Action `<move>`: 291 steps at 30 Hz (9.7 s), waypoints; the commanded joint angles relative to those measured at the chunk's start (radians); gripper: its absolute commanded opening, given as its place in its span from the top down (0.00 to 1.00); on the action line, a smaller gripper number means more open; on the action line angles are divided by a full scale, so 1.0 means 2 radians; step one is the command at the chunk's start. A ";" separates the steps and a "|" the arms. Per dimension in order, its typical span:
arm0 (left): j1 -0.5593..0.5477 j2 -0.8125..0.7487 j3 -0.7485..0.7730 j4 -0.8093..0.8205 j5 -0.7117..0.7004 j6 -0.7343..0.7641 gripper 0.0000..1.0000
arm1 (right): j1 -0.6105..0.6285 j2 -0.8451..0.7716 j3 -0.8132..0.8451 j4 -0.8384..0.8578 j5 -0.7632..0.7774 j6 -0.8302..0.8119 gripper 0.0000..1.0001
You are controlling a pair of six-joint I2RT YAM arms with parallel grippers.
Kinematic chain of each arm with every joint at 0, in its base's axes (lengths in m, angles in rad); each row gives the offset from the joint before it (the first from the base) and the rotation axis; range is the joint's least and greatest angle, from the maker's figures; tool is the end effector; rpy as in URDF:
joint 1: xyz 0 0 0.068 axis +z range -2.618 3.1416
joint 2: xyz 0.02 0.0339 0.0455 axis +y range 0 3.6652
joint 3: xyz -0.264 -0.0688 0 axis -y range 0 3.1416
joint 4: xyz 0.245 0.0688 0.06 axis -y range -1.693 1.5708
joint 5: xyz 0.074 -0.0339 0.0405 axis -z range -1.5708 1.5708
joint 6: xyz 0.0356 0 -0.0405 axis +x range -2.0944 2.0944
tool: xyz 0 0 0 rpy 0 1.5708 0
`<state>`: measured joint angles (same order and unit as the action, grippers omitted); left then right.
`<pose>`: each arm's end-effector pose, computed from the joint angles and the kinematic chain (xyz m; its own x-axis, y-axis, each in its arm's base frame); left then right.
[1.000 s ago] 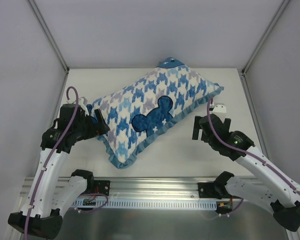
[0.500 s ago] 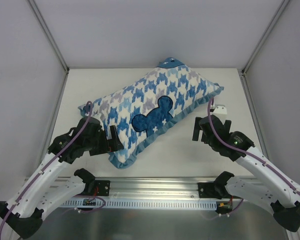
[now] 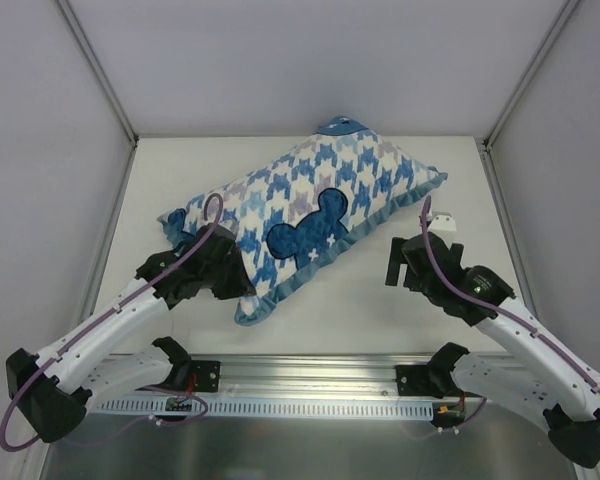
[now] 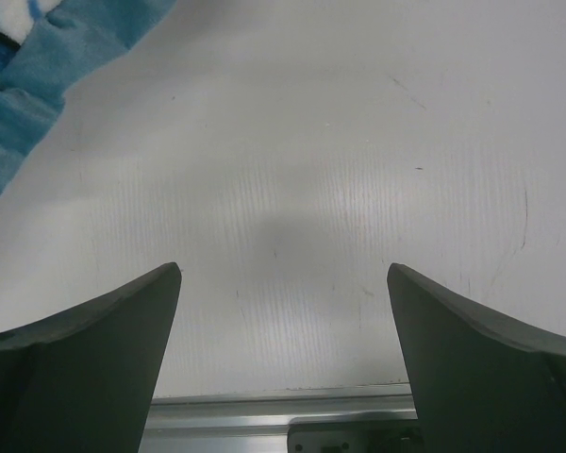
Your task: Remove the pillowcase from the pillow
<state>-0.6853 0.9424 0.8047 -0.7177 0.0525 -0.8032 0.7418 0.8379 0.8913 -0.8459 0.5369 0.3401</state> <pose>0.1440 -0.1202 0.2702 -0.8798 -0.2089 -0.4270 0.0369 0.8655 -0.4995 0.1290 0.0935 0.3082 -0.6003 -0.1613 -0.7834 -0.1226 0.9864 -0.1092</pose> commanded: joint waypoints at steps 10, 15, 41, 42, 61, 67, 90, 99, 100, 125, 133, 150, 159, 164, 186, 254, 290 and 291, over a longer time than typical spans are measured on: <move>0.178 -0.079 0.116 -0.024 0.008 0.036 1.00 | -0.296 0.052 0.065 0.086 -0.237 -0.067 0.04; 0.190 -0.068 0.122 -0.033 0.017 0.037 1.00 | -0.447 0.141 0.058 0.214 -0.459 0.038 0.04; 0.192 -0.061 0.213 -0.076 0.005 0.090 1.00 | -0.442 0.246 0.121 0.366 -0.423 0.108 0.99; 0.192 -0.053 0.230 -0.080 0.001 0.096 1.00 | -0.443 0.219 0.117 0.355 -0.420 0.100 0.99; 0.193 0.001 0.426 -0.158 -0.098 0.135 1.00 | -0.443 -0.060 0.240 0.048 -0.279 -0.035 0.99; 0.232 0.179 0.451 -0.132 -0.056 0.139 1.00 | -0.441 0.157 0.313 0.077 -0.272 -0.051 0.93; 0.251 0.220 0.337 -0.065 0.011 0.173 0.05 | -0.200 0.193 0.242 0.071 -0.185 -0.092 0.04; 0.235 0.227 0.293 -0.019 0.019 0.165 0.08 | -0.066 0.238 0.225 0.073 -0.120 -0.073 0.04; 0.235 0.234 0.293 -0.012 0.024 0.163 0.07 | -0.062 0.244 0.230 0.070 -0.121 -0.071 0.04; 0.017 0.191 0.192 0.044 0.024 0.099 0.30 | -0.040 0.113 0.159 0.036 -0.116 -0.079 0.04; 0.017 0.162 0.168 0.050 -0.006 0.051 0.14 | 0.049 0.211 0.216 0.032 -0.064 -0.083 0.04; 0.034 0.279 0.223 0.071 -0.099 -0.020 0.32 | 0.067 0.386 0.333 0.037 -0.059 -0.094 0.01; 0.057 0.214 0.140 0.071 -0.078 -0.015 0.80 | 0.068 0.439 0.362 0.037 -0.068 -0.093 0.05; 0.071 0.182 0.096 0.083 -0.061 -0.015 0.86 | 0.070 0.443 0.362 0.052 -0.084 -0.086 0.04; 0.078 0.187 0.092 0.097 -0.032 -0.009 0.60 | 0.099 0.459 0.342 0.061 -0.015 -0.067 0.23; 0.184 0.048 -0.129 0.245 0.155 -0.062 1.00 | 0.150 0.515 0.470 0.025 -0.048 -0.014 0.99; 0.166 0.171 -0.068 0.326 0.249 0.026 0.71 | -0.064 0.320 0.329 0.202 -0.214 0.068 0.99; 0.160 0.162 -0.069 0.325 0.250 0.023 0.56 | -0.055 0.324 0.330 0.204 -0.210 0.068 0.99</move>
<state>-0.3515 1.3136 0.6945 0.0544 0.5770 -0.8318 0.6582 1.4979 1.4479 -0.5541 0.0177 0.4610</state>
